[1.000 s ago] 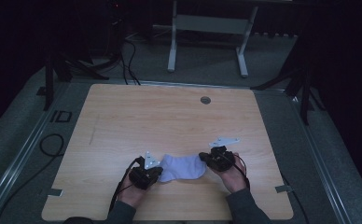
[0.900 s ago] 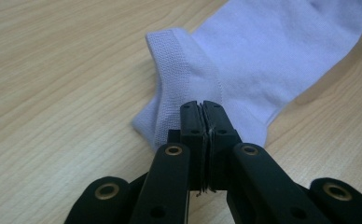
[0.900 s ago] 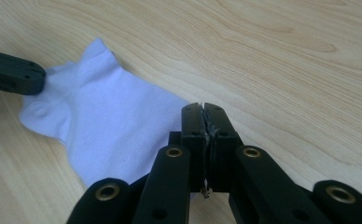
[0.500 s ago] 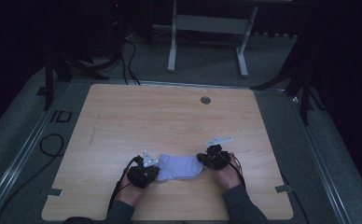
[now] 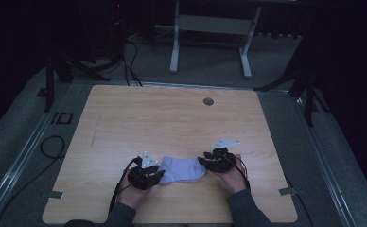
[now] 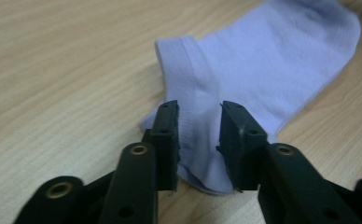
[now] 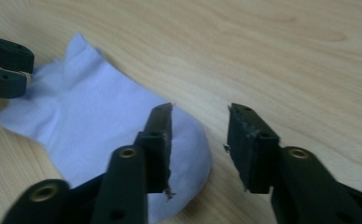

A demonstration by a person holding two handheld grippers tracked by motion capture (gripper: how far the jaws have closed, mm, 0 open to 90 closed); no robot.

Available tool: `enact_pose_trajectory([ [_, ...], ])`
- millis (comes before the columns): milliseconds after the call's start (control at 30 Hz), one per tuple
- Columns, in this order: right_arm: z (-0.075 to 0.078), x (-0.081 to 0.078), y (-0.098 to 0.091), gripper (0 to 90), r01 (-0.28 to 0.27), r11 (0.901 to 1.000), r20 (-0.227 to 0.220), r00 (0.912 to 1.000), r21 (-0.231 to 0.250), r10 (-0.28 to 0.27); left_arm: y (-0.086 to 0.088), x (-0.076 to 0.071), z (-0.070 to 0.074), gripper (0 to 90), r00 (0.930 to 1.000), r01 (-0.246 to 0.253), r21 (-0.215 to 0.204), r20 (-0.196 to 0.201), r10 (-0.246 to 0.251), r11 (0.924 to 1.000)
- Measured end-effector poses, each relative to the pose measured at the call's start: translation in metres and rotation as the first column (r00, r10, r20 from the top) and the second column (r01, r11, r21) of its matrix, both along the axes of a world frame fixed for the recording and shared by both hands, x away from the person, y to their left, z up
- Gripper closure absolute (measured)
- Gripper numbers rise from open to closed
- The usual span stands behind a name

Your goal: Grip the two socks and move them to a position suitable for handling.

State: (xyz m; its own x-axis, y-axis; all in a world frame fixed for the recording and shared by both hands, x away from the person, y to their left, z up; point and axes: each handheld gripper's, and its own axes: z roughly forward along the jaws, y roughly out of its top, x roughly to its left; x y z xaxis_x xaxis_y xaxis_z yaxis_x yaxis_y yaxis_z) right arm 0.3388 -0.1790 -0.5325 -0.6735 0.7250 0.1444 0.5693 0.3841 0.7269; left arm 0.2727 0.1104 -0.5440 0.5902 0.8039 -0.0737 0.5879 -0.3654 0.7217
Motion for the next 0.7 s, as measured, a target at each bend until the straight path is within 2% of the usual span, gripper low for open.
enact_pose_trajectory([
  [233, 0.005, 0.001, -0.010, 52.4, 0.027, 0.9994, 0.005, 0.9996, 0.020, -0.027, 0.012, 0.004, 0.004, 60.1, 0.9988, -0.044, -0.017, 0.021, 0.044, 0.9989],
  [433, 0.002, 0.003, -0.021, 51.1, 0.061, 0.9979, -0.007, 0.9981, 0.020, -0.061, 0.024, 0.010, 0.007, 58.0, 0.9966, -0.080, -0.037, 0.015, 0.081, 0.9961],
  [700, -0.001, 0.005, -0.035, 50.8, 0.101, 0.9945, -0.021, 0.9947, 0.025, -0.101, 0.034, 0.017, 0.007, 55.7, 0.9930, -0.116, -0.029, 0.020, 0.117, 0.9928],
])
